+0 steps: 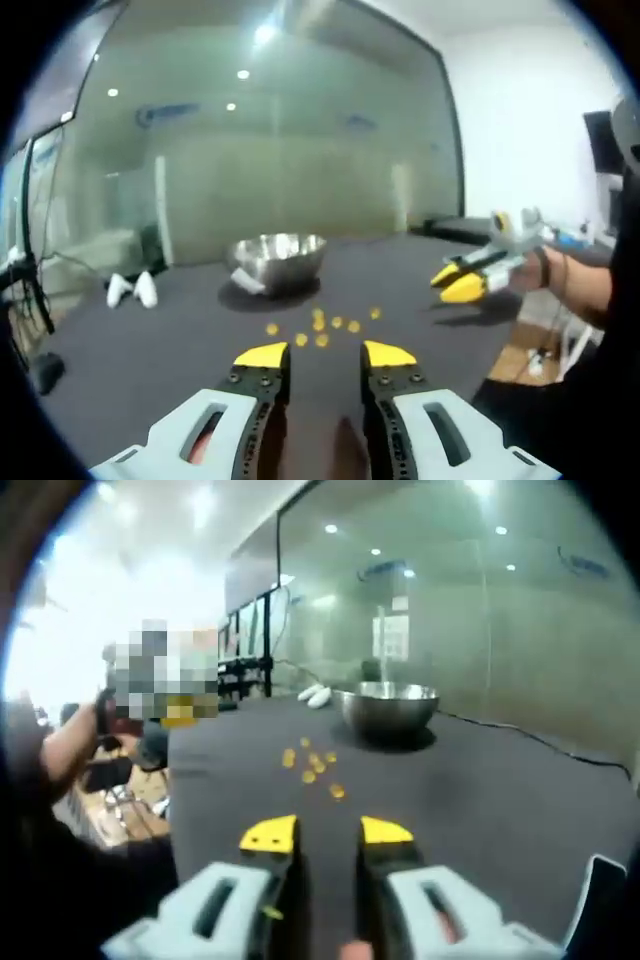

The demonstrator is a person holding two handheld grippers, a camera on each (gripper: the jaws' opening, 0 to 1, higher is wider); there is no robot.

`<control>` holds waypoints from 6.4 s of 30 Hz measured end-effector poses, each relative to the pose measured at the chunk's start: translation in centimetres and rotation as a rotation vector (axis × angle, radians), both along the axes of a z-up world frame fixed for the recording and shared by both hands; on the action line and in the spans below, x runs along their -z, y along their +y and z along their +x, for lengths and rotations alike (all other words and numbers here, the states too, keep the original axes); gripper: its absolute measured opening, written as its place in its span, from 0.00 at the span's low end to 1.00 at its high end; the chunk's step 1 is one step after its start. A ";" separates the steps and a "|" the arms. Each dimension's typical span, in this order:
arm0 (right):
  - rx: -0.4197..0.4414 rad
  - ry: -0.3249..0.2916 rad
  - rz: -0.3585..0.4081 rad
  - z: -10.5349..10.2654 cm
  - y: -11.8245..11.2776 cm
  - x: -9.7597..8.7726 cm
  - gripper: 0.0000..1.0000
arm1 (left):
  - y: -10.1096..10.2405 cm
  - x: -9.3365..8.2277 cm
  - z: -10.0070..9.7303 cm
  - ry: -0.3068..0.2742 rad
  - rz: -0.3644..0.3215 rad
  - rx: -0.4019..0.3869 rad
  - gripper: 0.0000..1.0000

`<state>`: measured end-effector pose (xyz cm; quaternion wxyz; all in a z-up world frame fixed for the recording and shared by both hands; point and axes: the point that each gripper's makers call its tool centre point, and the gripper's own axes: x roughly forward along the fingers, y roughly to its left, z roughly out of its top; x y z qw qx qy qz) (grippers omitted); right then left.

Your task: Pick up the QQ candy scattered on the table and place it into the stainless steel bowl on the table

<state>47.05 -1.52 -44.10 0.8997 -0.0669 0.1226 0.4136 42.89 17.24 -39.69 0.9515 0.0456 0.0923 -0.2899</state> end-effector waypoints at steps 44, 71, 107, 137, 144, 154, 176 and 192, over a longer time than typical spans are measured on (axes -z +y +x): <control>-0.074 -0.019 -0.038 -1.5 0.7 0.2 0.22 | 0.6 2.7 -0.7 0.045 0.097 -0.009 0.29; -0.125 0.032 -0.090 0.4 3.3 2.6 0.22 | 0.4 2.6 -0.9 0.029 0.054 0.008 0.29; -0.139 0.046 -0.084 7.0 7.7 3.9 0.10 | 1.0 2.2 -1.0 0.044 0.025 -0.003 0.29; 0.024 -0.070 0.115 13.4 7.9 -5.6 0.09 | 1.0 2.7 -0.6 0.054 0.022 0.006 0.29; 0.086 -0.105 0.238 16.1 9.1 -11.0 0.09 | 0.6 2.2 -1.0 0.053 0.000 0.030 0.29; 0.132 -0.182 0.149 22.4 10.5 -13.9 0.09 | 0.6 1.7 -1.3 0.045 -0.003 0.017 0.29; 0.125 -0.109 0.100 23.9 11.1 -10.4 0.19 | -0.1 1.8 -0.8 0.043 0.017 0.024 0.29; 0.087 -0.112 0.123 20.1 10.3 -11.8 0.15 | -0.6 1.2 -0.7 0.033 0.025 0.040 0.29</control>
